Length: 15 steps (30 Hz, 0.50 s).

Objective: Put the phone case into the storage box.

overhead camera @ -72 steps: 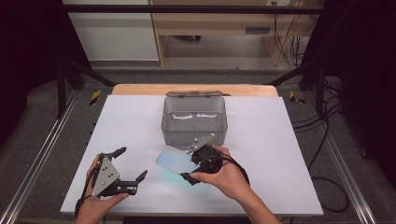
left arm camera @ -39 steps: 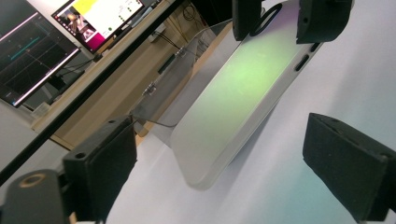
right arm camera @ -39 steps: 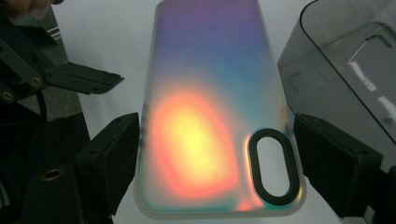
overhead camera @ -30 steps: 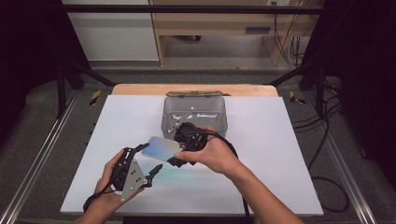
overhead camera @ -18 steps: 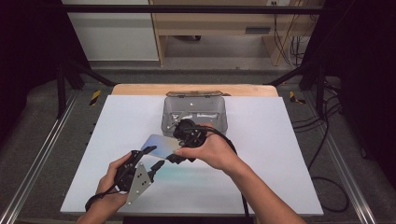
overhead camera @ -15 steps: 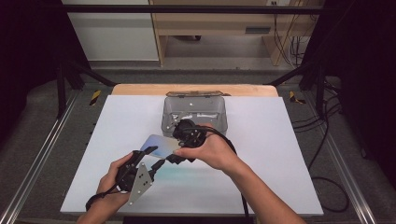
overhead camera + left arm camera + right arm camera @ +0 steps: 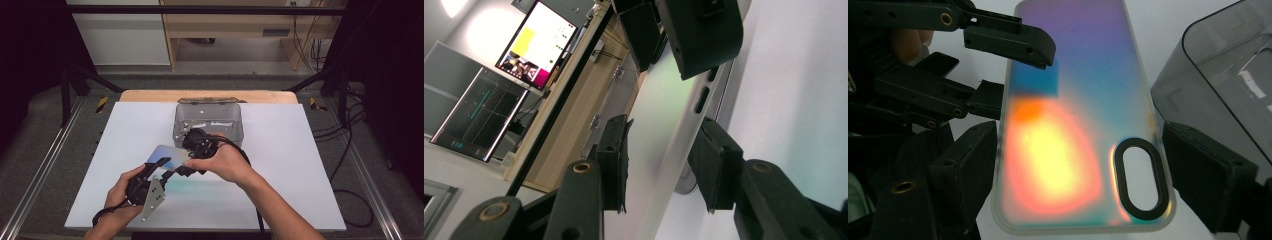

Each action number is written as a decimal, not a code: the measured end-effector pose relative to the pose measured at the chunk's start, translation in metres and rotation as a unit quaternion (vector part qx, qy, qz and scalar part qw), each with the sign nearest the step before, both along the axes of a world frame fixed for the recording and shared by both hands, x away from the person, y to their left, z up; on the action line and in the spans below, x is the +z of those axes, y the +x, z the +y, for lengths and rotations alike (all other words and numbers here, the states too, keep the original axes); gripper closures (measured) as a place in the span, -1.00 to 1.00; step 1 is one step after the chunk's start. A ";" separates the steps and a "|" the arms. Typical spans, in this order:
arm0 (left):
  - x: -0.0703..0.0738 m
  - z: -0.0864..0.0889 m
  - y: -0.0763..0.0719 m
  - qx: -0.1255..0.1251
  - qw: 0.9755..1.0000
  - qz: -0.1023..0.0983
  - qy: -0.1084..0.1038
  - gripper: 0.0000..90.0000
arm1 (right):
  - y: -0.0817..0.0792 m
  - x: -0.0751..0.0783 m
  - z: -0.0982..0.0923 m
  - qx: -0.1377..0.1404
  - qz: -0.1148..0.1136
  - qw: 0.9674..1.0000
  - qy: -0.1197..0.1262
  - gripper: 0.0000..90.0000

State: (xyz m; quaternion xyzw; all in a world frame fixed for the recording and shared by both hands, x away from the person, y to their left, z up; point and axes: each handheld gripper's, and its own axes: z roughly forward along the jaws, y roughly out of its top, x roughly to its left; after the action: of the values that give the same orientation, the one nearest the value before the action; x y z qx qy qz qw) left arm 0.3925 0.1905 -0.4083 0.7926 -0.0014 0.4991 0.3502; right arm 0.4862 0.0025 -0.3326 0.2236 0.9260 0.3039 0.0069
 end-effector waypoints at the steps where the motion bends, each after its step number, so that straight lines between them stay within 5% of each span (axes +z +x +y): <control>1: 0.000 0.000 0.000 0.000 1.000 -0.001 0.001 0.34 | -0.001 0.000 0.000 0.000 0.000 1.000 -0.002 -0.61; 15: -0.002 -0.001 -0.001 0.005 1.000 -0.011 0.009 0.43 | -0.003 0.001 0.001 0.006 0.002 1.000 0.004 -0.61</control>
State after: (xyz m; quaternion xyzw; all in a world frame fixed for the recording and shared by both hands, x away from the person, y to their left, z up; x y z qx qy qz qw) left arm 0.3916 0.1900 -0.4105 0.7900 -0.0061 0.5094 0.3411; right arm 0.4834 0.0037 -0.3319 0.2189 0.9260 0.3075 0.0024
